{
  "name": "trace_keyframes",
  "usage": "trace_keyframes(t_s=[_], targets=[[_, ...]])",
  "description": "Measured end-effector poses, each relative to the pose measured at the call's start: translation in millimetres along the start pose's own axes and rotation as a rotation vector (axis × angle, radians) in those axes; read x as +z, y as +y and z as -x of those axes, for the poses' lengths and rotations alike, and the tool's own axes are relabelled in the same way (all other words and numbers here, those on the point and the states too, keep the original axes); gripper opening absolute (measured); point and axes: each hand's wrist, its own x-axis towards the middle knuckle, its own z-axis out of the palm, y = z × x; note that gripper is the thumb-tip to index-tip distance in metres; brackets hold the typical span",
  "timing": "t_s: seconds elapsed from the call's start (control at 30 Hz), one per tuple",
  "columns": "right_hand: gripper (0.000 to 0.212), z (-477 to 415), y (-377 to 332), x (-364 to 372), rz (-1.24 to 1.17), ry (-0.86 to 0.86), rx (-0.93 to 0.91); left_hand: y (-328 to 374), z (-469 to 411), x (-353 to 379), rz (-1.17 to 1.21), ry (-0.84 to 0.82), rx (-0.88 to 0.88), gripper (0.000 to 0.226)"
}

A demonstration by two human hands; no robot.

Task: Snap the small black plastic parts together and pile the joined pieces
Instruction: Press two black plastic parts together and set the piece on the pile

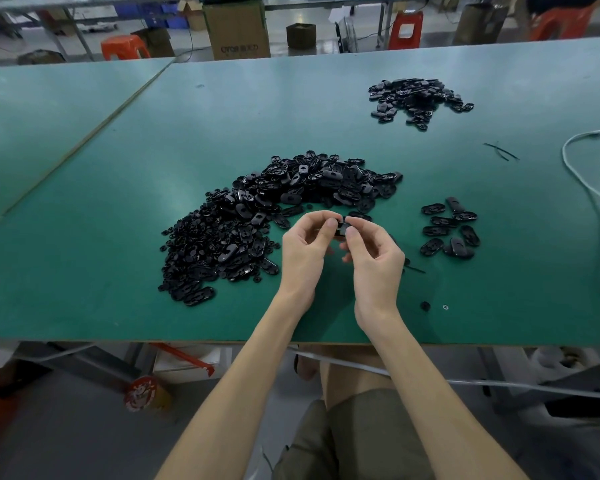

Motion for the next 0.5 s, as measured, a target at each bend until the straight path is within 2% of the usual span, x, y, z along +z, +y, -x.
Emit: trace_keyframes(t_s=[0.1, 0.33, 0.5], targets=[[0.013, -0.8, 0.5, -0.8, -0.015, 0.027, 0.0, -0.8, 0.7, 1.1, -0.045, -0.025, 0.001, 0.011], [0.018, 0.1, -0.6, -2.2, -0.033, 0.085, 0.004, 0.3, 1.1, -0.4, 0.012, -0.072, -0.034, 0.011], [0.013, 1.2, -0.8, -1.0, 0.027, 0.105, -0.065, 3.4, -1.0, -1.2, 0.042, -0.119, -0.05, 0.009]])
